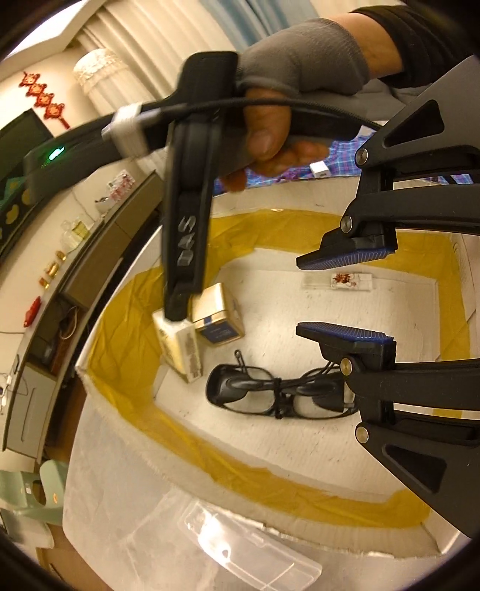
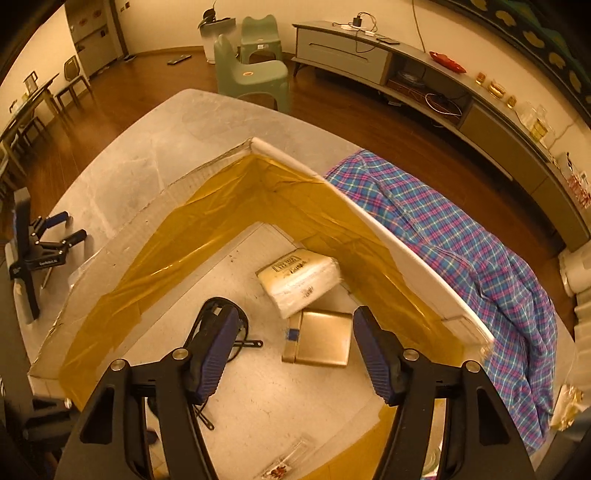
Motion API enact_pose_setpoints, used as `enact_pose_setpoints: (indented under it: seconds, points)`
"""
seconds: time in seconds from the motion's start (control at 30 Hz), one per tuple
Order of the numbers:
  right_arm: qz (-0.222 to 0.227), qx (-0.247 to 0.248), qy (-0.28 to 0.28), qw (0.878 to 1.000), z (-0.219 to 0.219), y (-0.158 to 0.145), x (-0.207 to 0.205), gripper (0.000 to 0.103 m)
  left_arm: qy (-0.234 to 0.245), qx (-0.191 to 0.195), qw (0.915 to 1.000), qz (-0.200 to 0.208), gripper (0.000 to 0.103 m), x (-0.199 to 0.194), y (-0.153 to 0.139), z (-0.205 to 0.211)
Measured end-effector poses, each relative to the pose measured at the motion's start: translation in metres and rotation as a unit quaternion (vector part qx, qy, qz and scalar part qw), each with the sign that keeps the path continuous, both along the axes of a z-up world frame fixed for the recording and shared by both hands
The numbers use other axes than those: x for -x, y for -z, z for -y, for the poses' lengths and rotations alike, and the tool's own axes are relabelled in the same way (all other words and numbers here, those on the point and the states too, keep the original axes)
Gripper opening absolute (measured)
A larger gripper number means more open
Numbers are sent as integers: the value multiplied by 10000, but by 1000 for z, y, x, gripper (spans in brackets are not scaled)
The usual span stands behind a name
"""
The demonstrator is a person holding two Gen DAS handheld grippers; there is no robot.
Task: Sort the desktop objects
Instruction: 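Open both tools to release the tube and tissue pack into the box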
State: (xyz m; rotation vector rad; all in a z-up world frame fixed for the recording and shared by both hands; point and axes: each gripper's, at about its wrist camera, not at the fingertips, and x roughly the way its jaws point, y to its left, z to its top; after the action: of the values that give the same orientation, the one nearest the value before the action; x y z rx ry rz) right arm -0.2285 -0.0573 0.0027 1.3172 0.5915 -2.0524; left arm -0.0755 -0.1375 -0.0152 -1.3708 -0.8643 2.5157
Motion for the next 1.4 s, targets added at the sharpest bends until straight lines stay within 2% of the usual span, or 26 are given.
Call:
enact_pose_setpoints:
  seconds: [0.23, 0.53, 0.77, 1.0, 1.17, 1.3, 1.4]
  points:
    - [59, 47, 85, 9999, -20, -10, -8, 66, 29, 194, 9997, -157, 31, -3, -6, -3]
    - [-3, -13, 77, 10000, -46, -23, -39, 67, -126, 765, 9950, -624, 31, -16, -22, -2]
    - [-250, -42, -42, 9997, -69, -45, -71, 67, -598, 351, 9948, -743, 31, -29, -25, 39]
    - [-240, 23, -113, 9996, -80, -48, -98, 68, -593, 364, 9947, -752, 31, -34, -22, 44]
    - [-227, -88, -214, 9995, -81, -42, -116, 68, -358, 611, 9941, -817, 31, -36, -25, 29]
    - [-269, -165, -303, 9990, -84, -44, -129, 68, -305, 1024, 9895, -976, 31, -42, -32, 16]
    - [-292, -167, -331, 9989, -86, -47, -136, 68, -257, 1182, 9868, -1080, 31, -45, -36, 10]
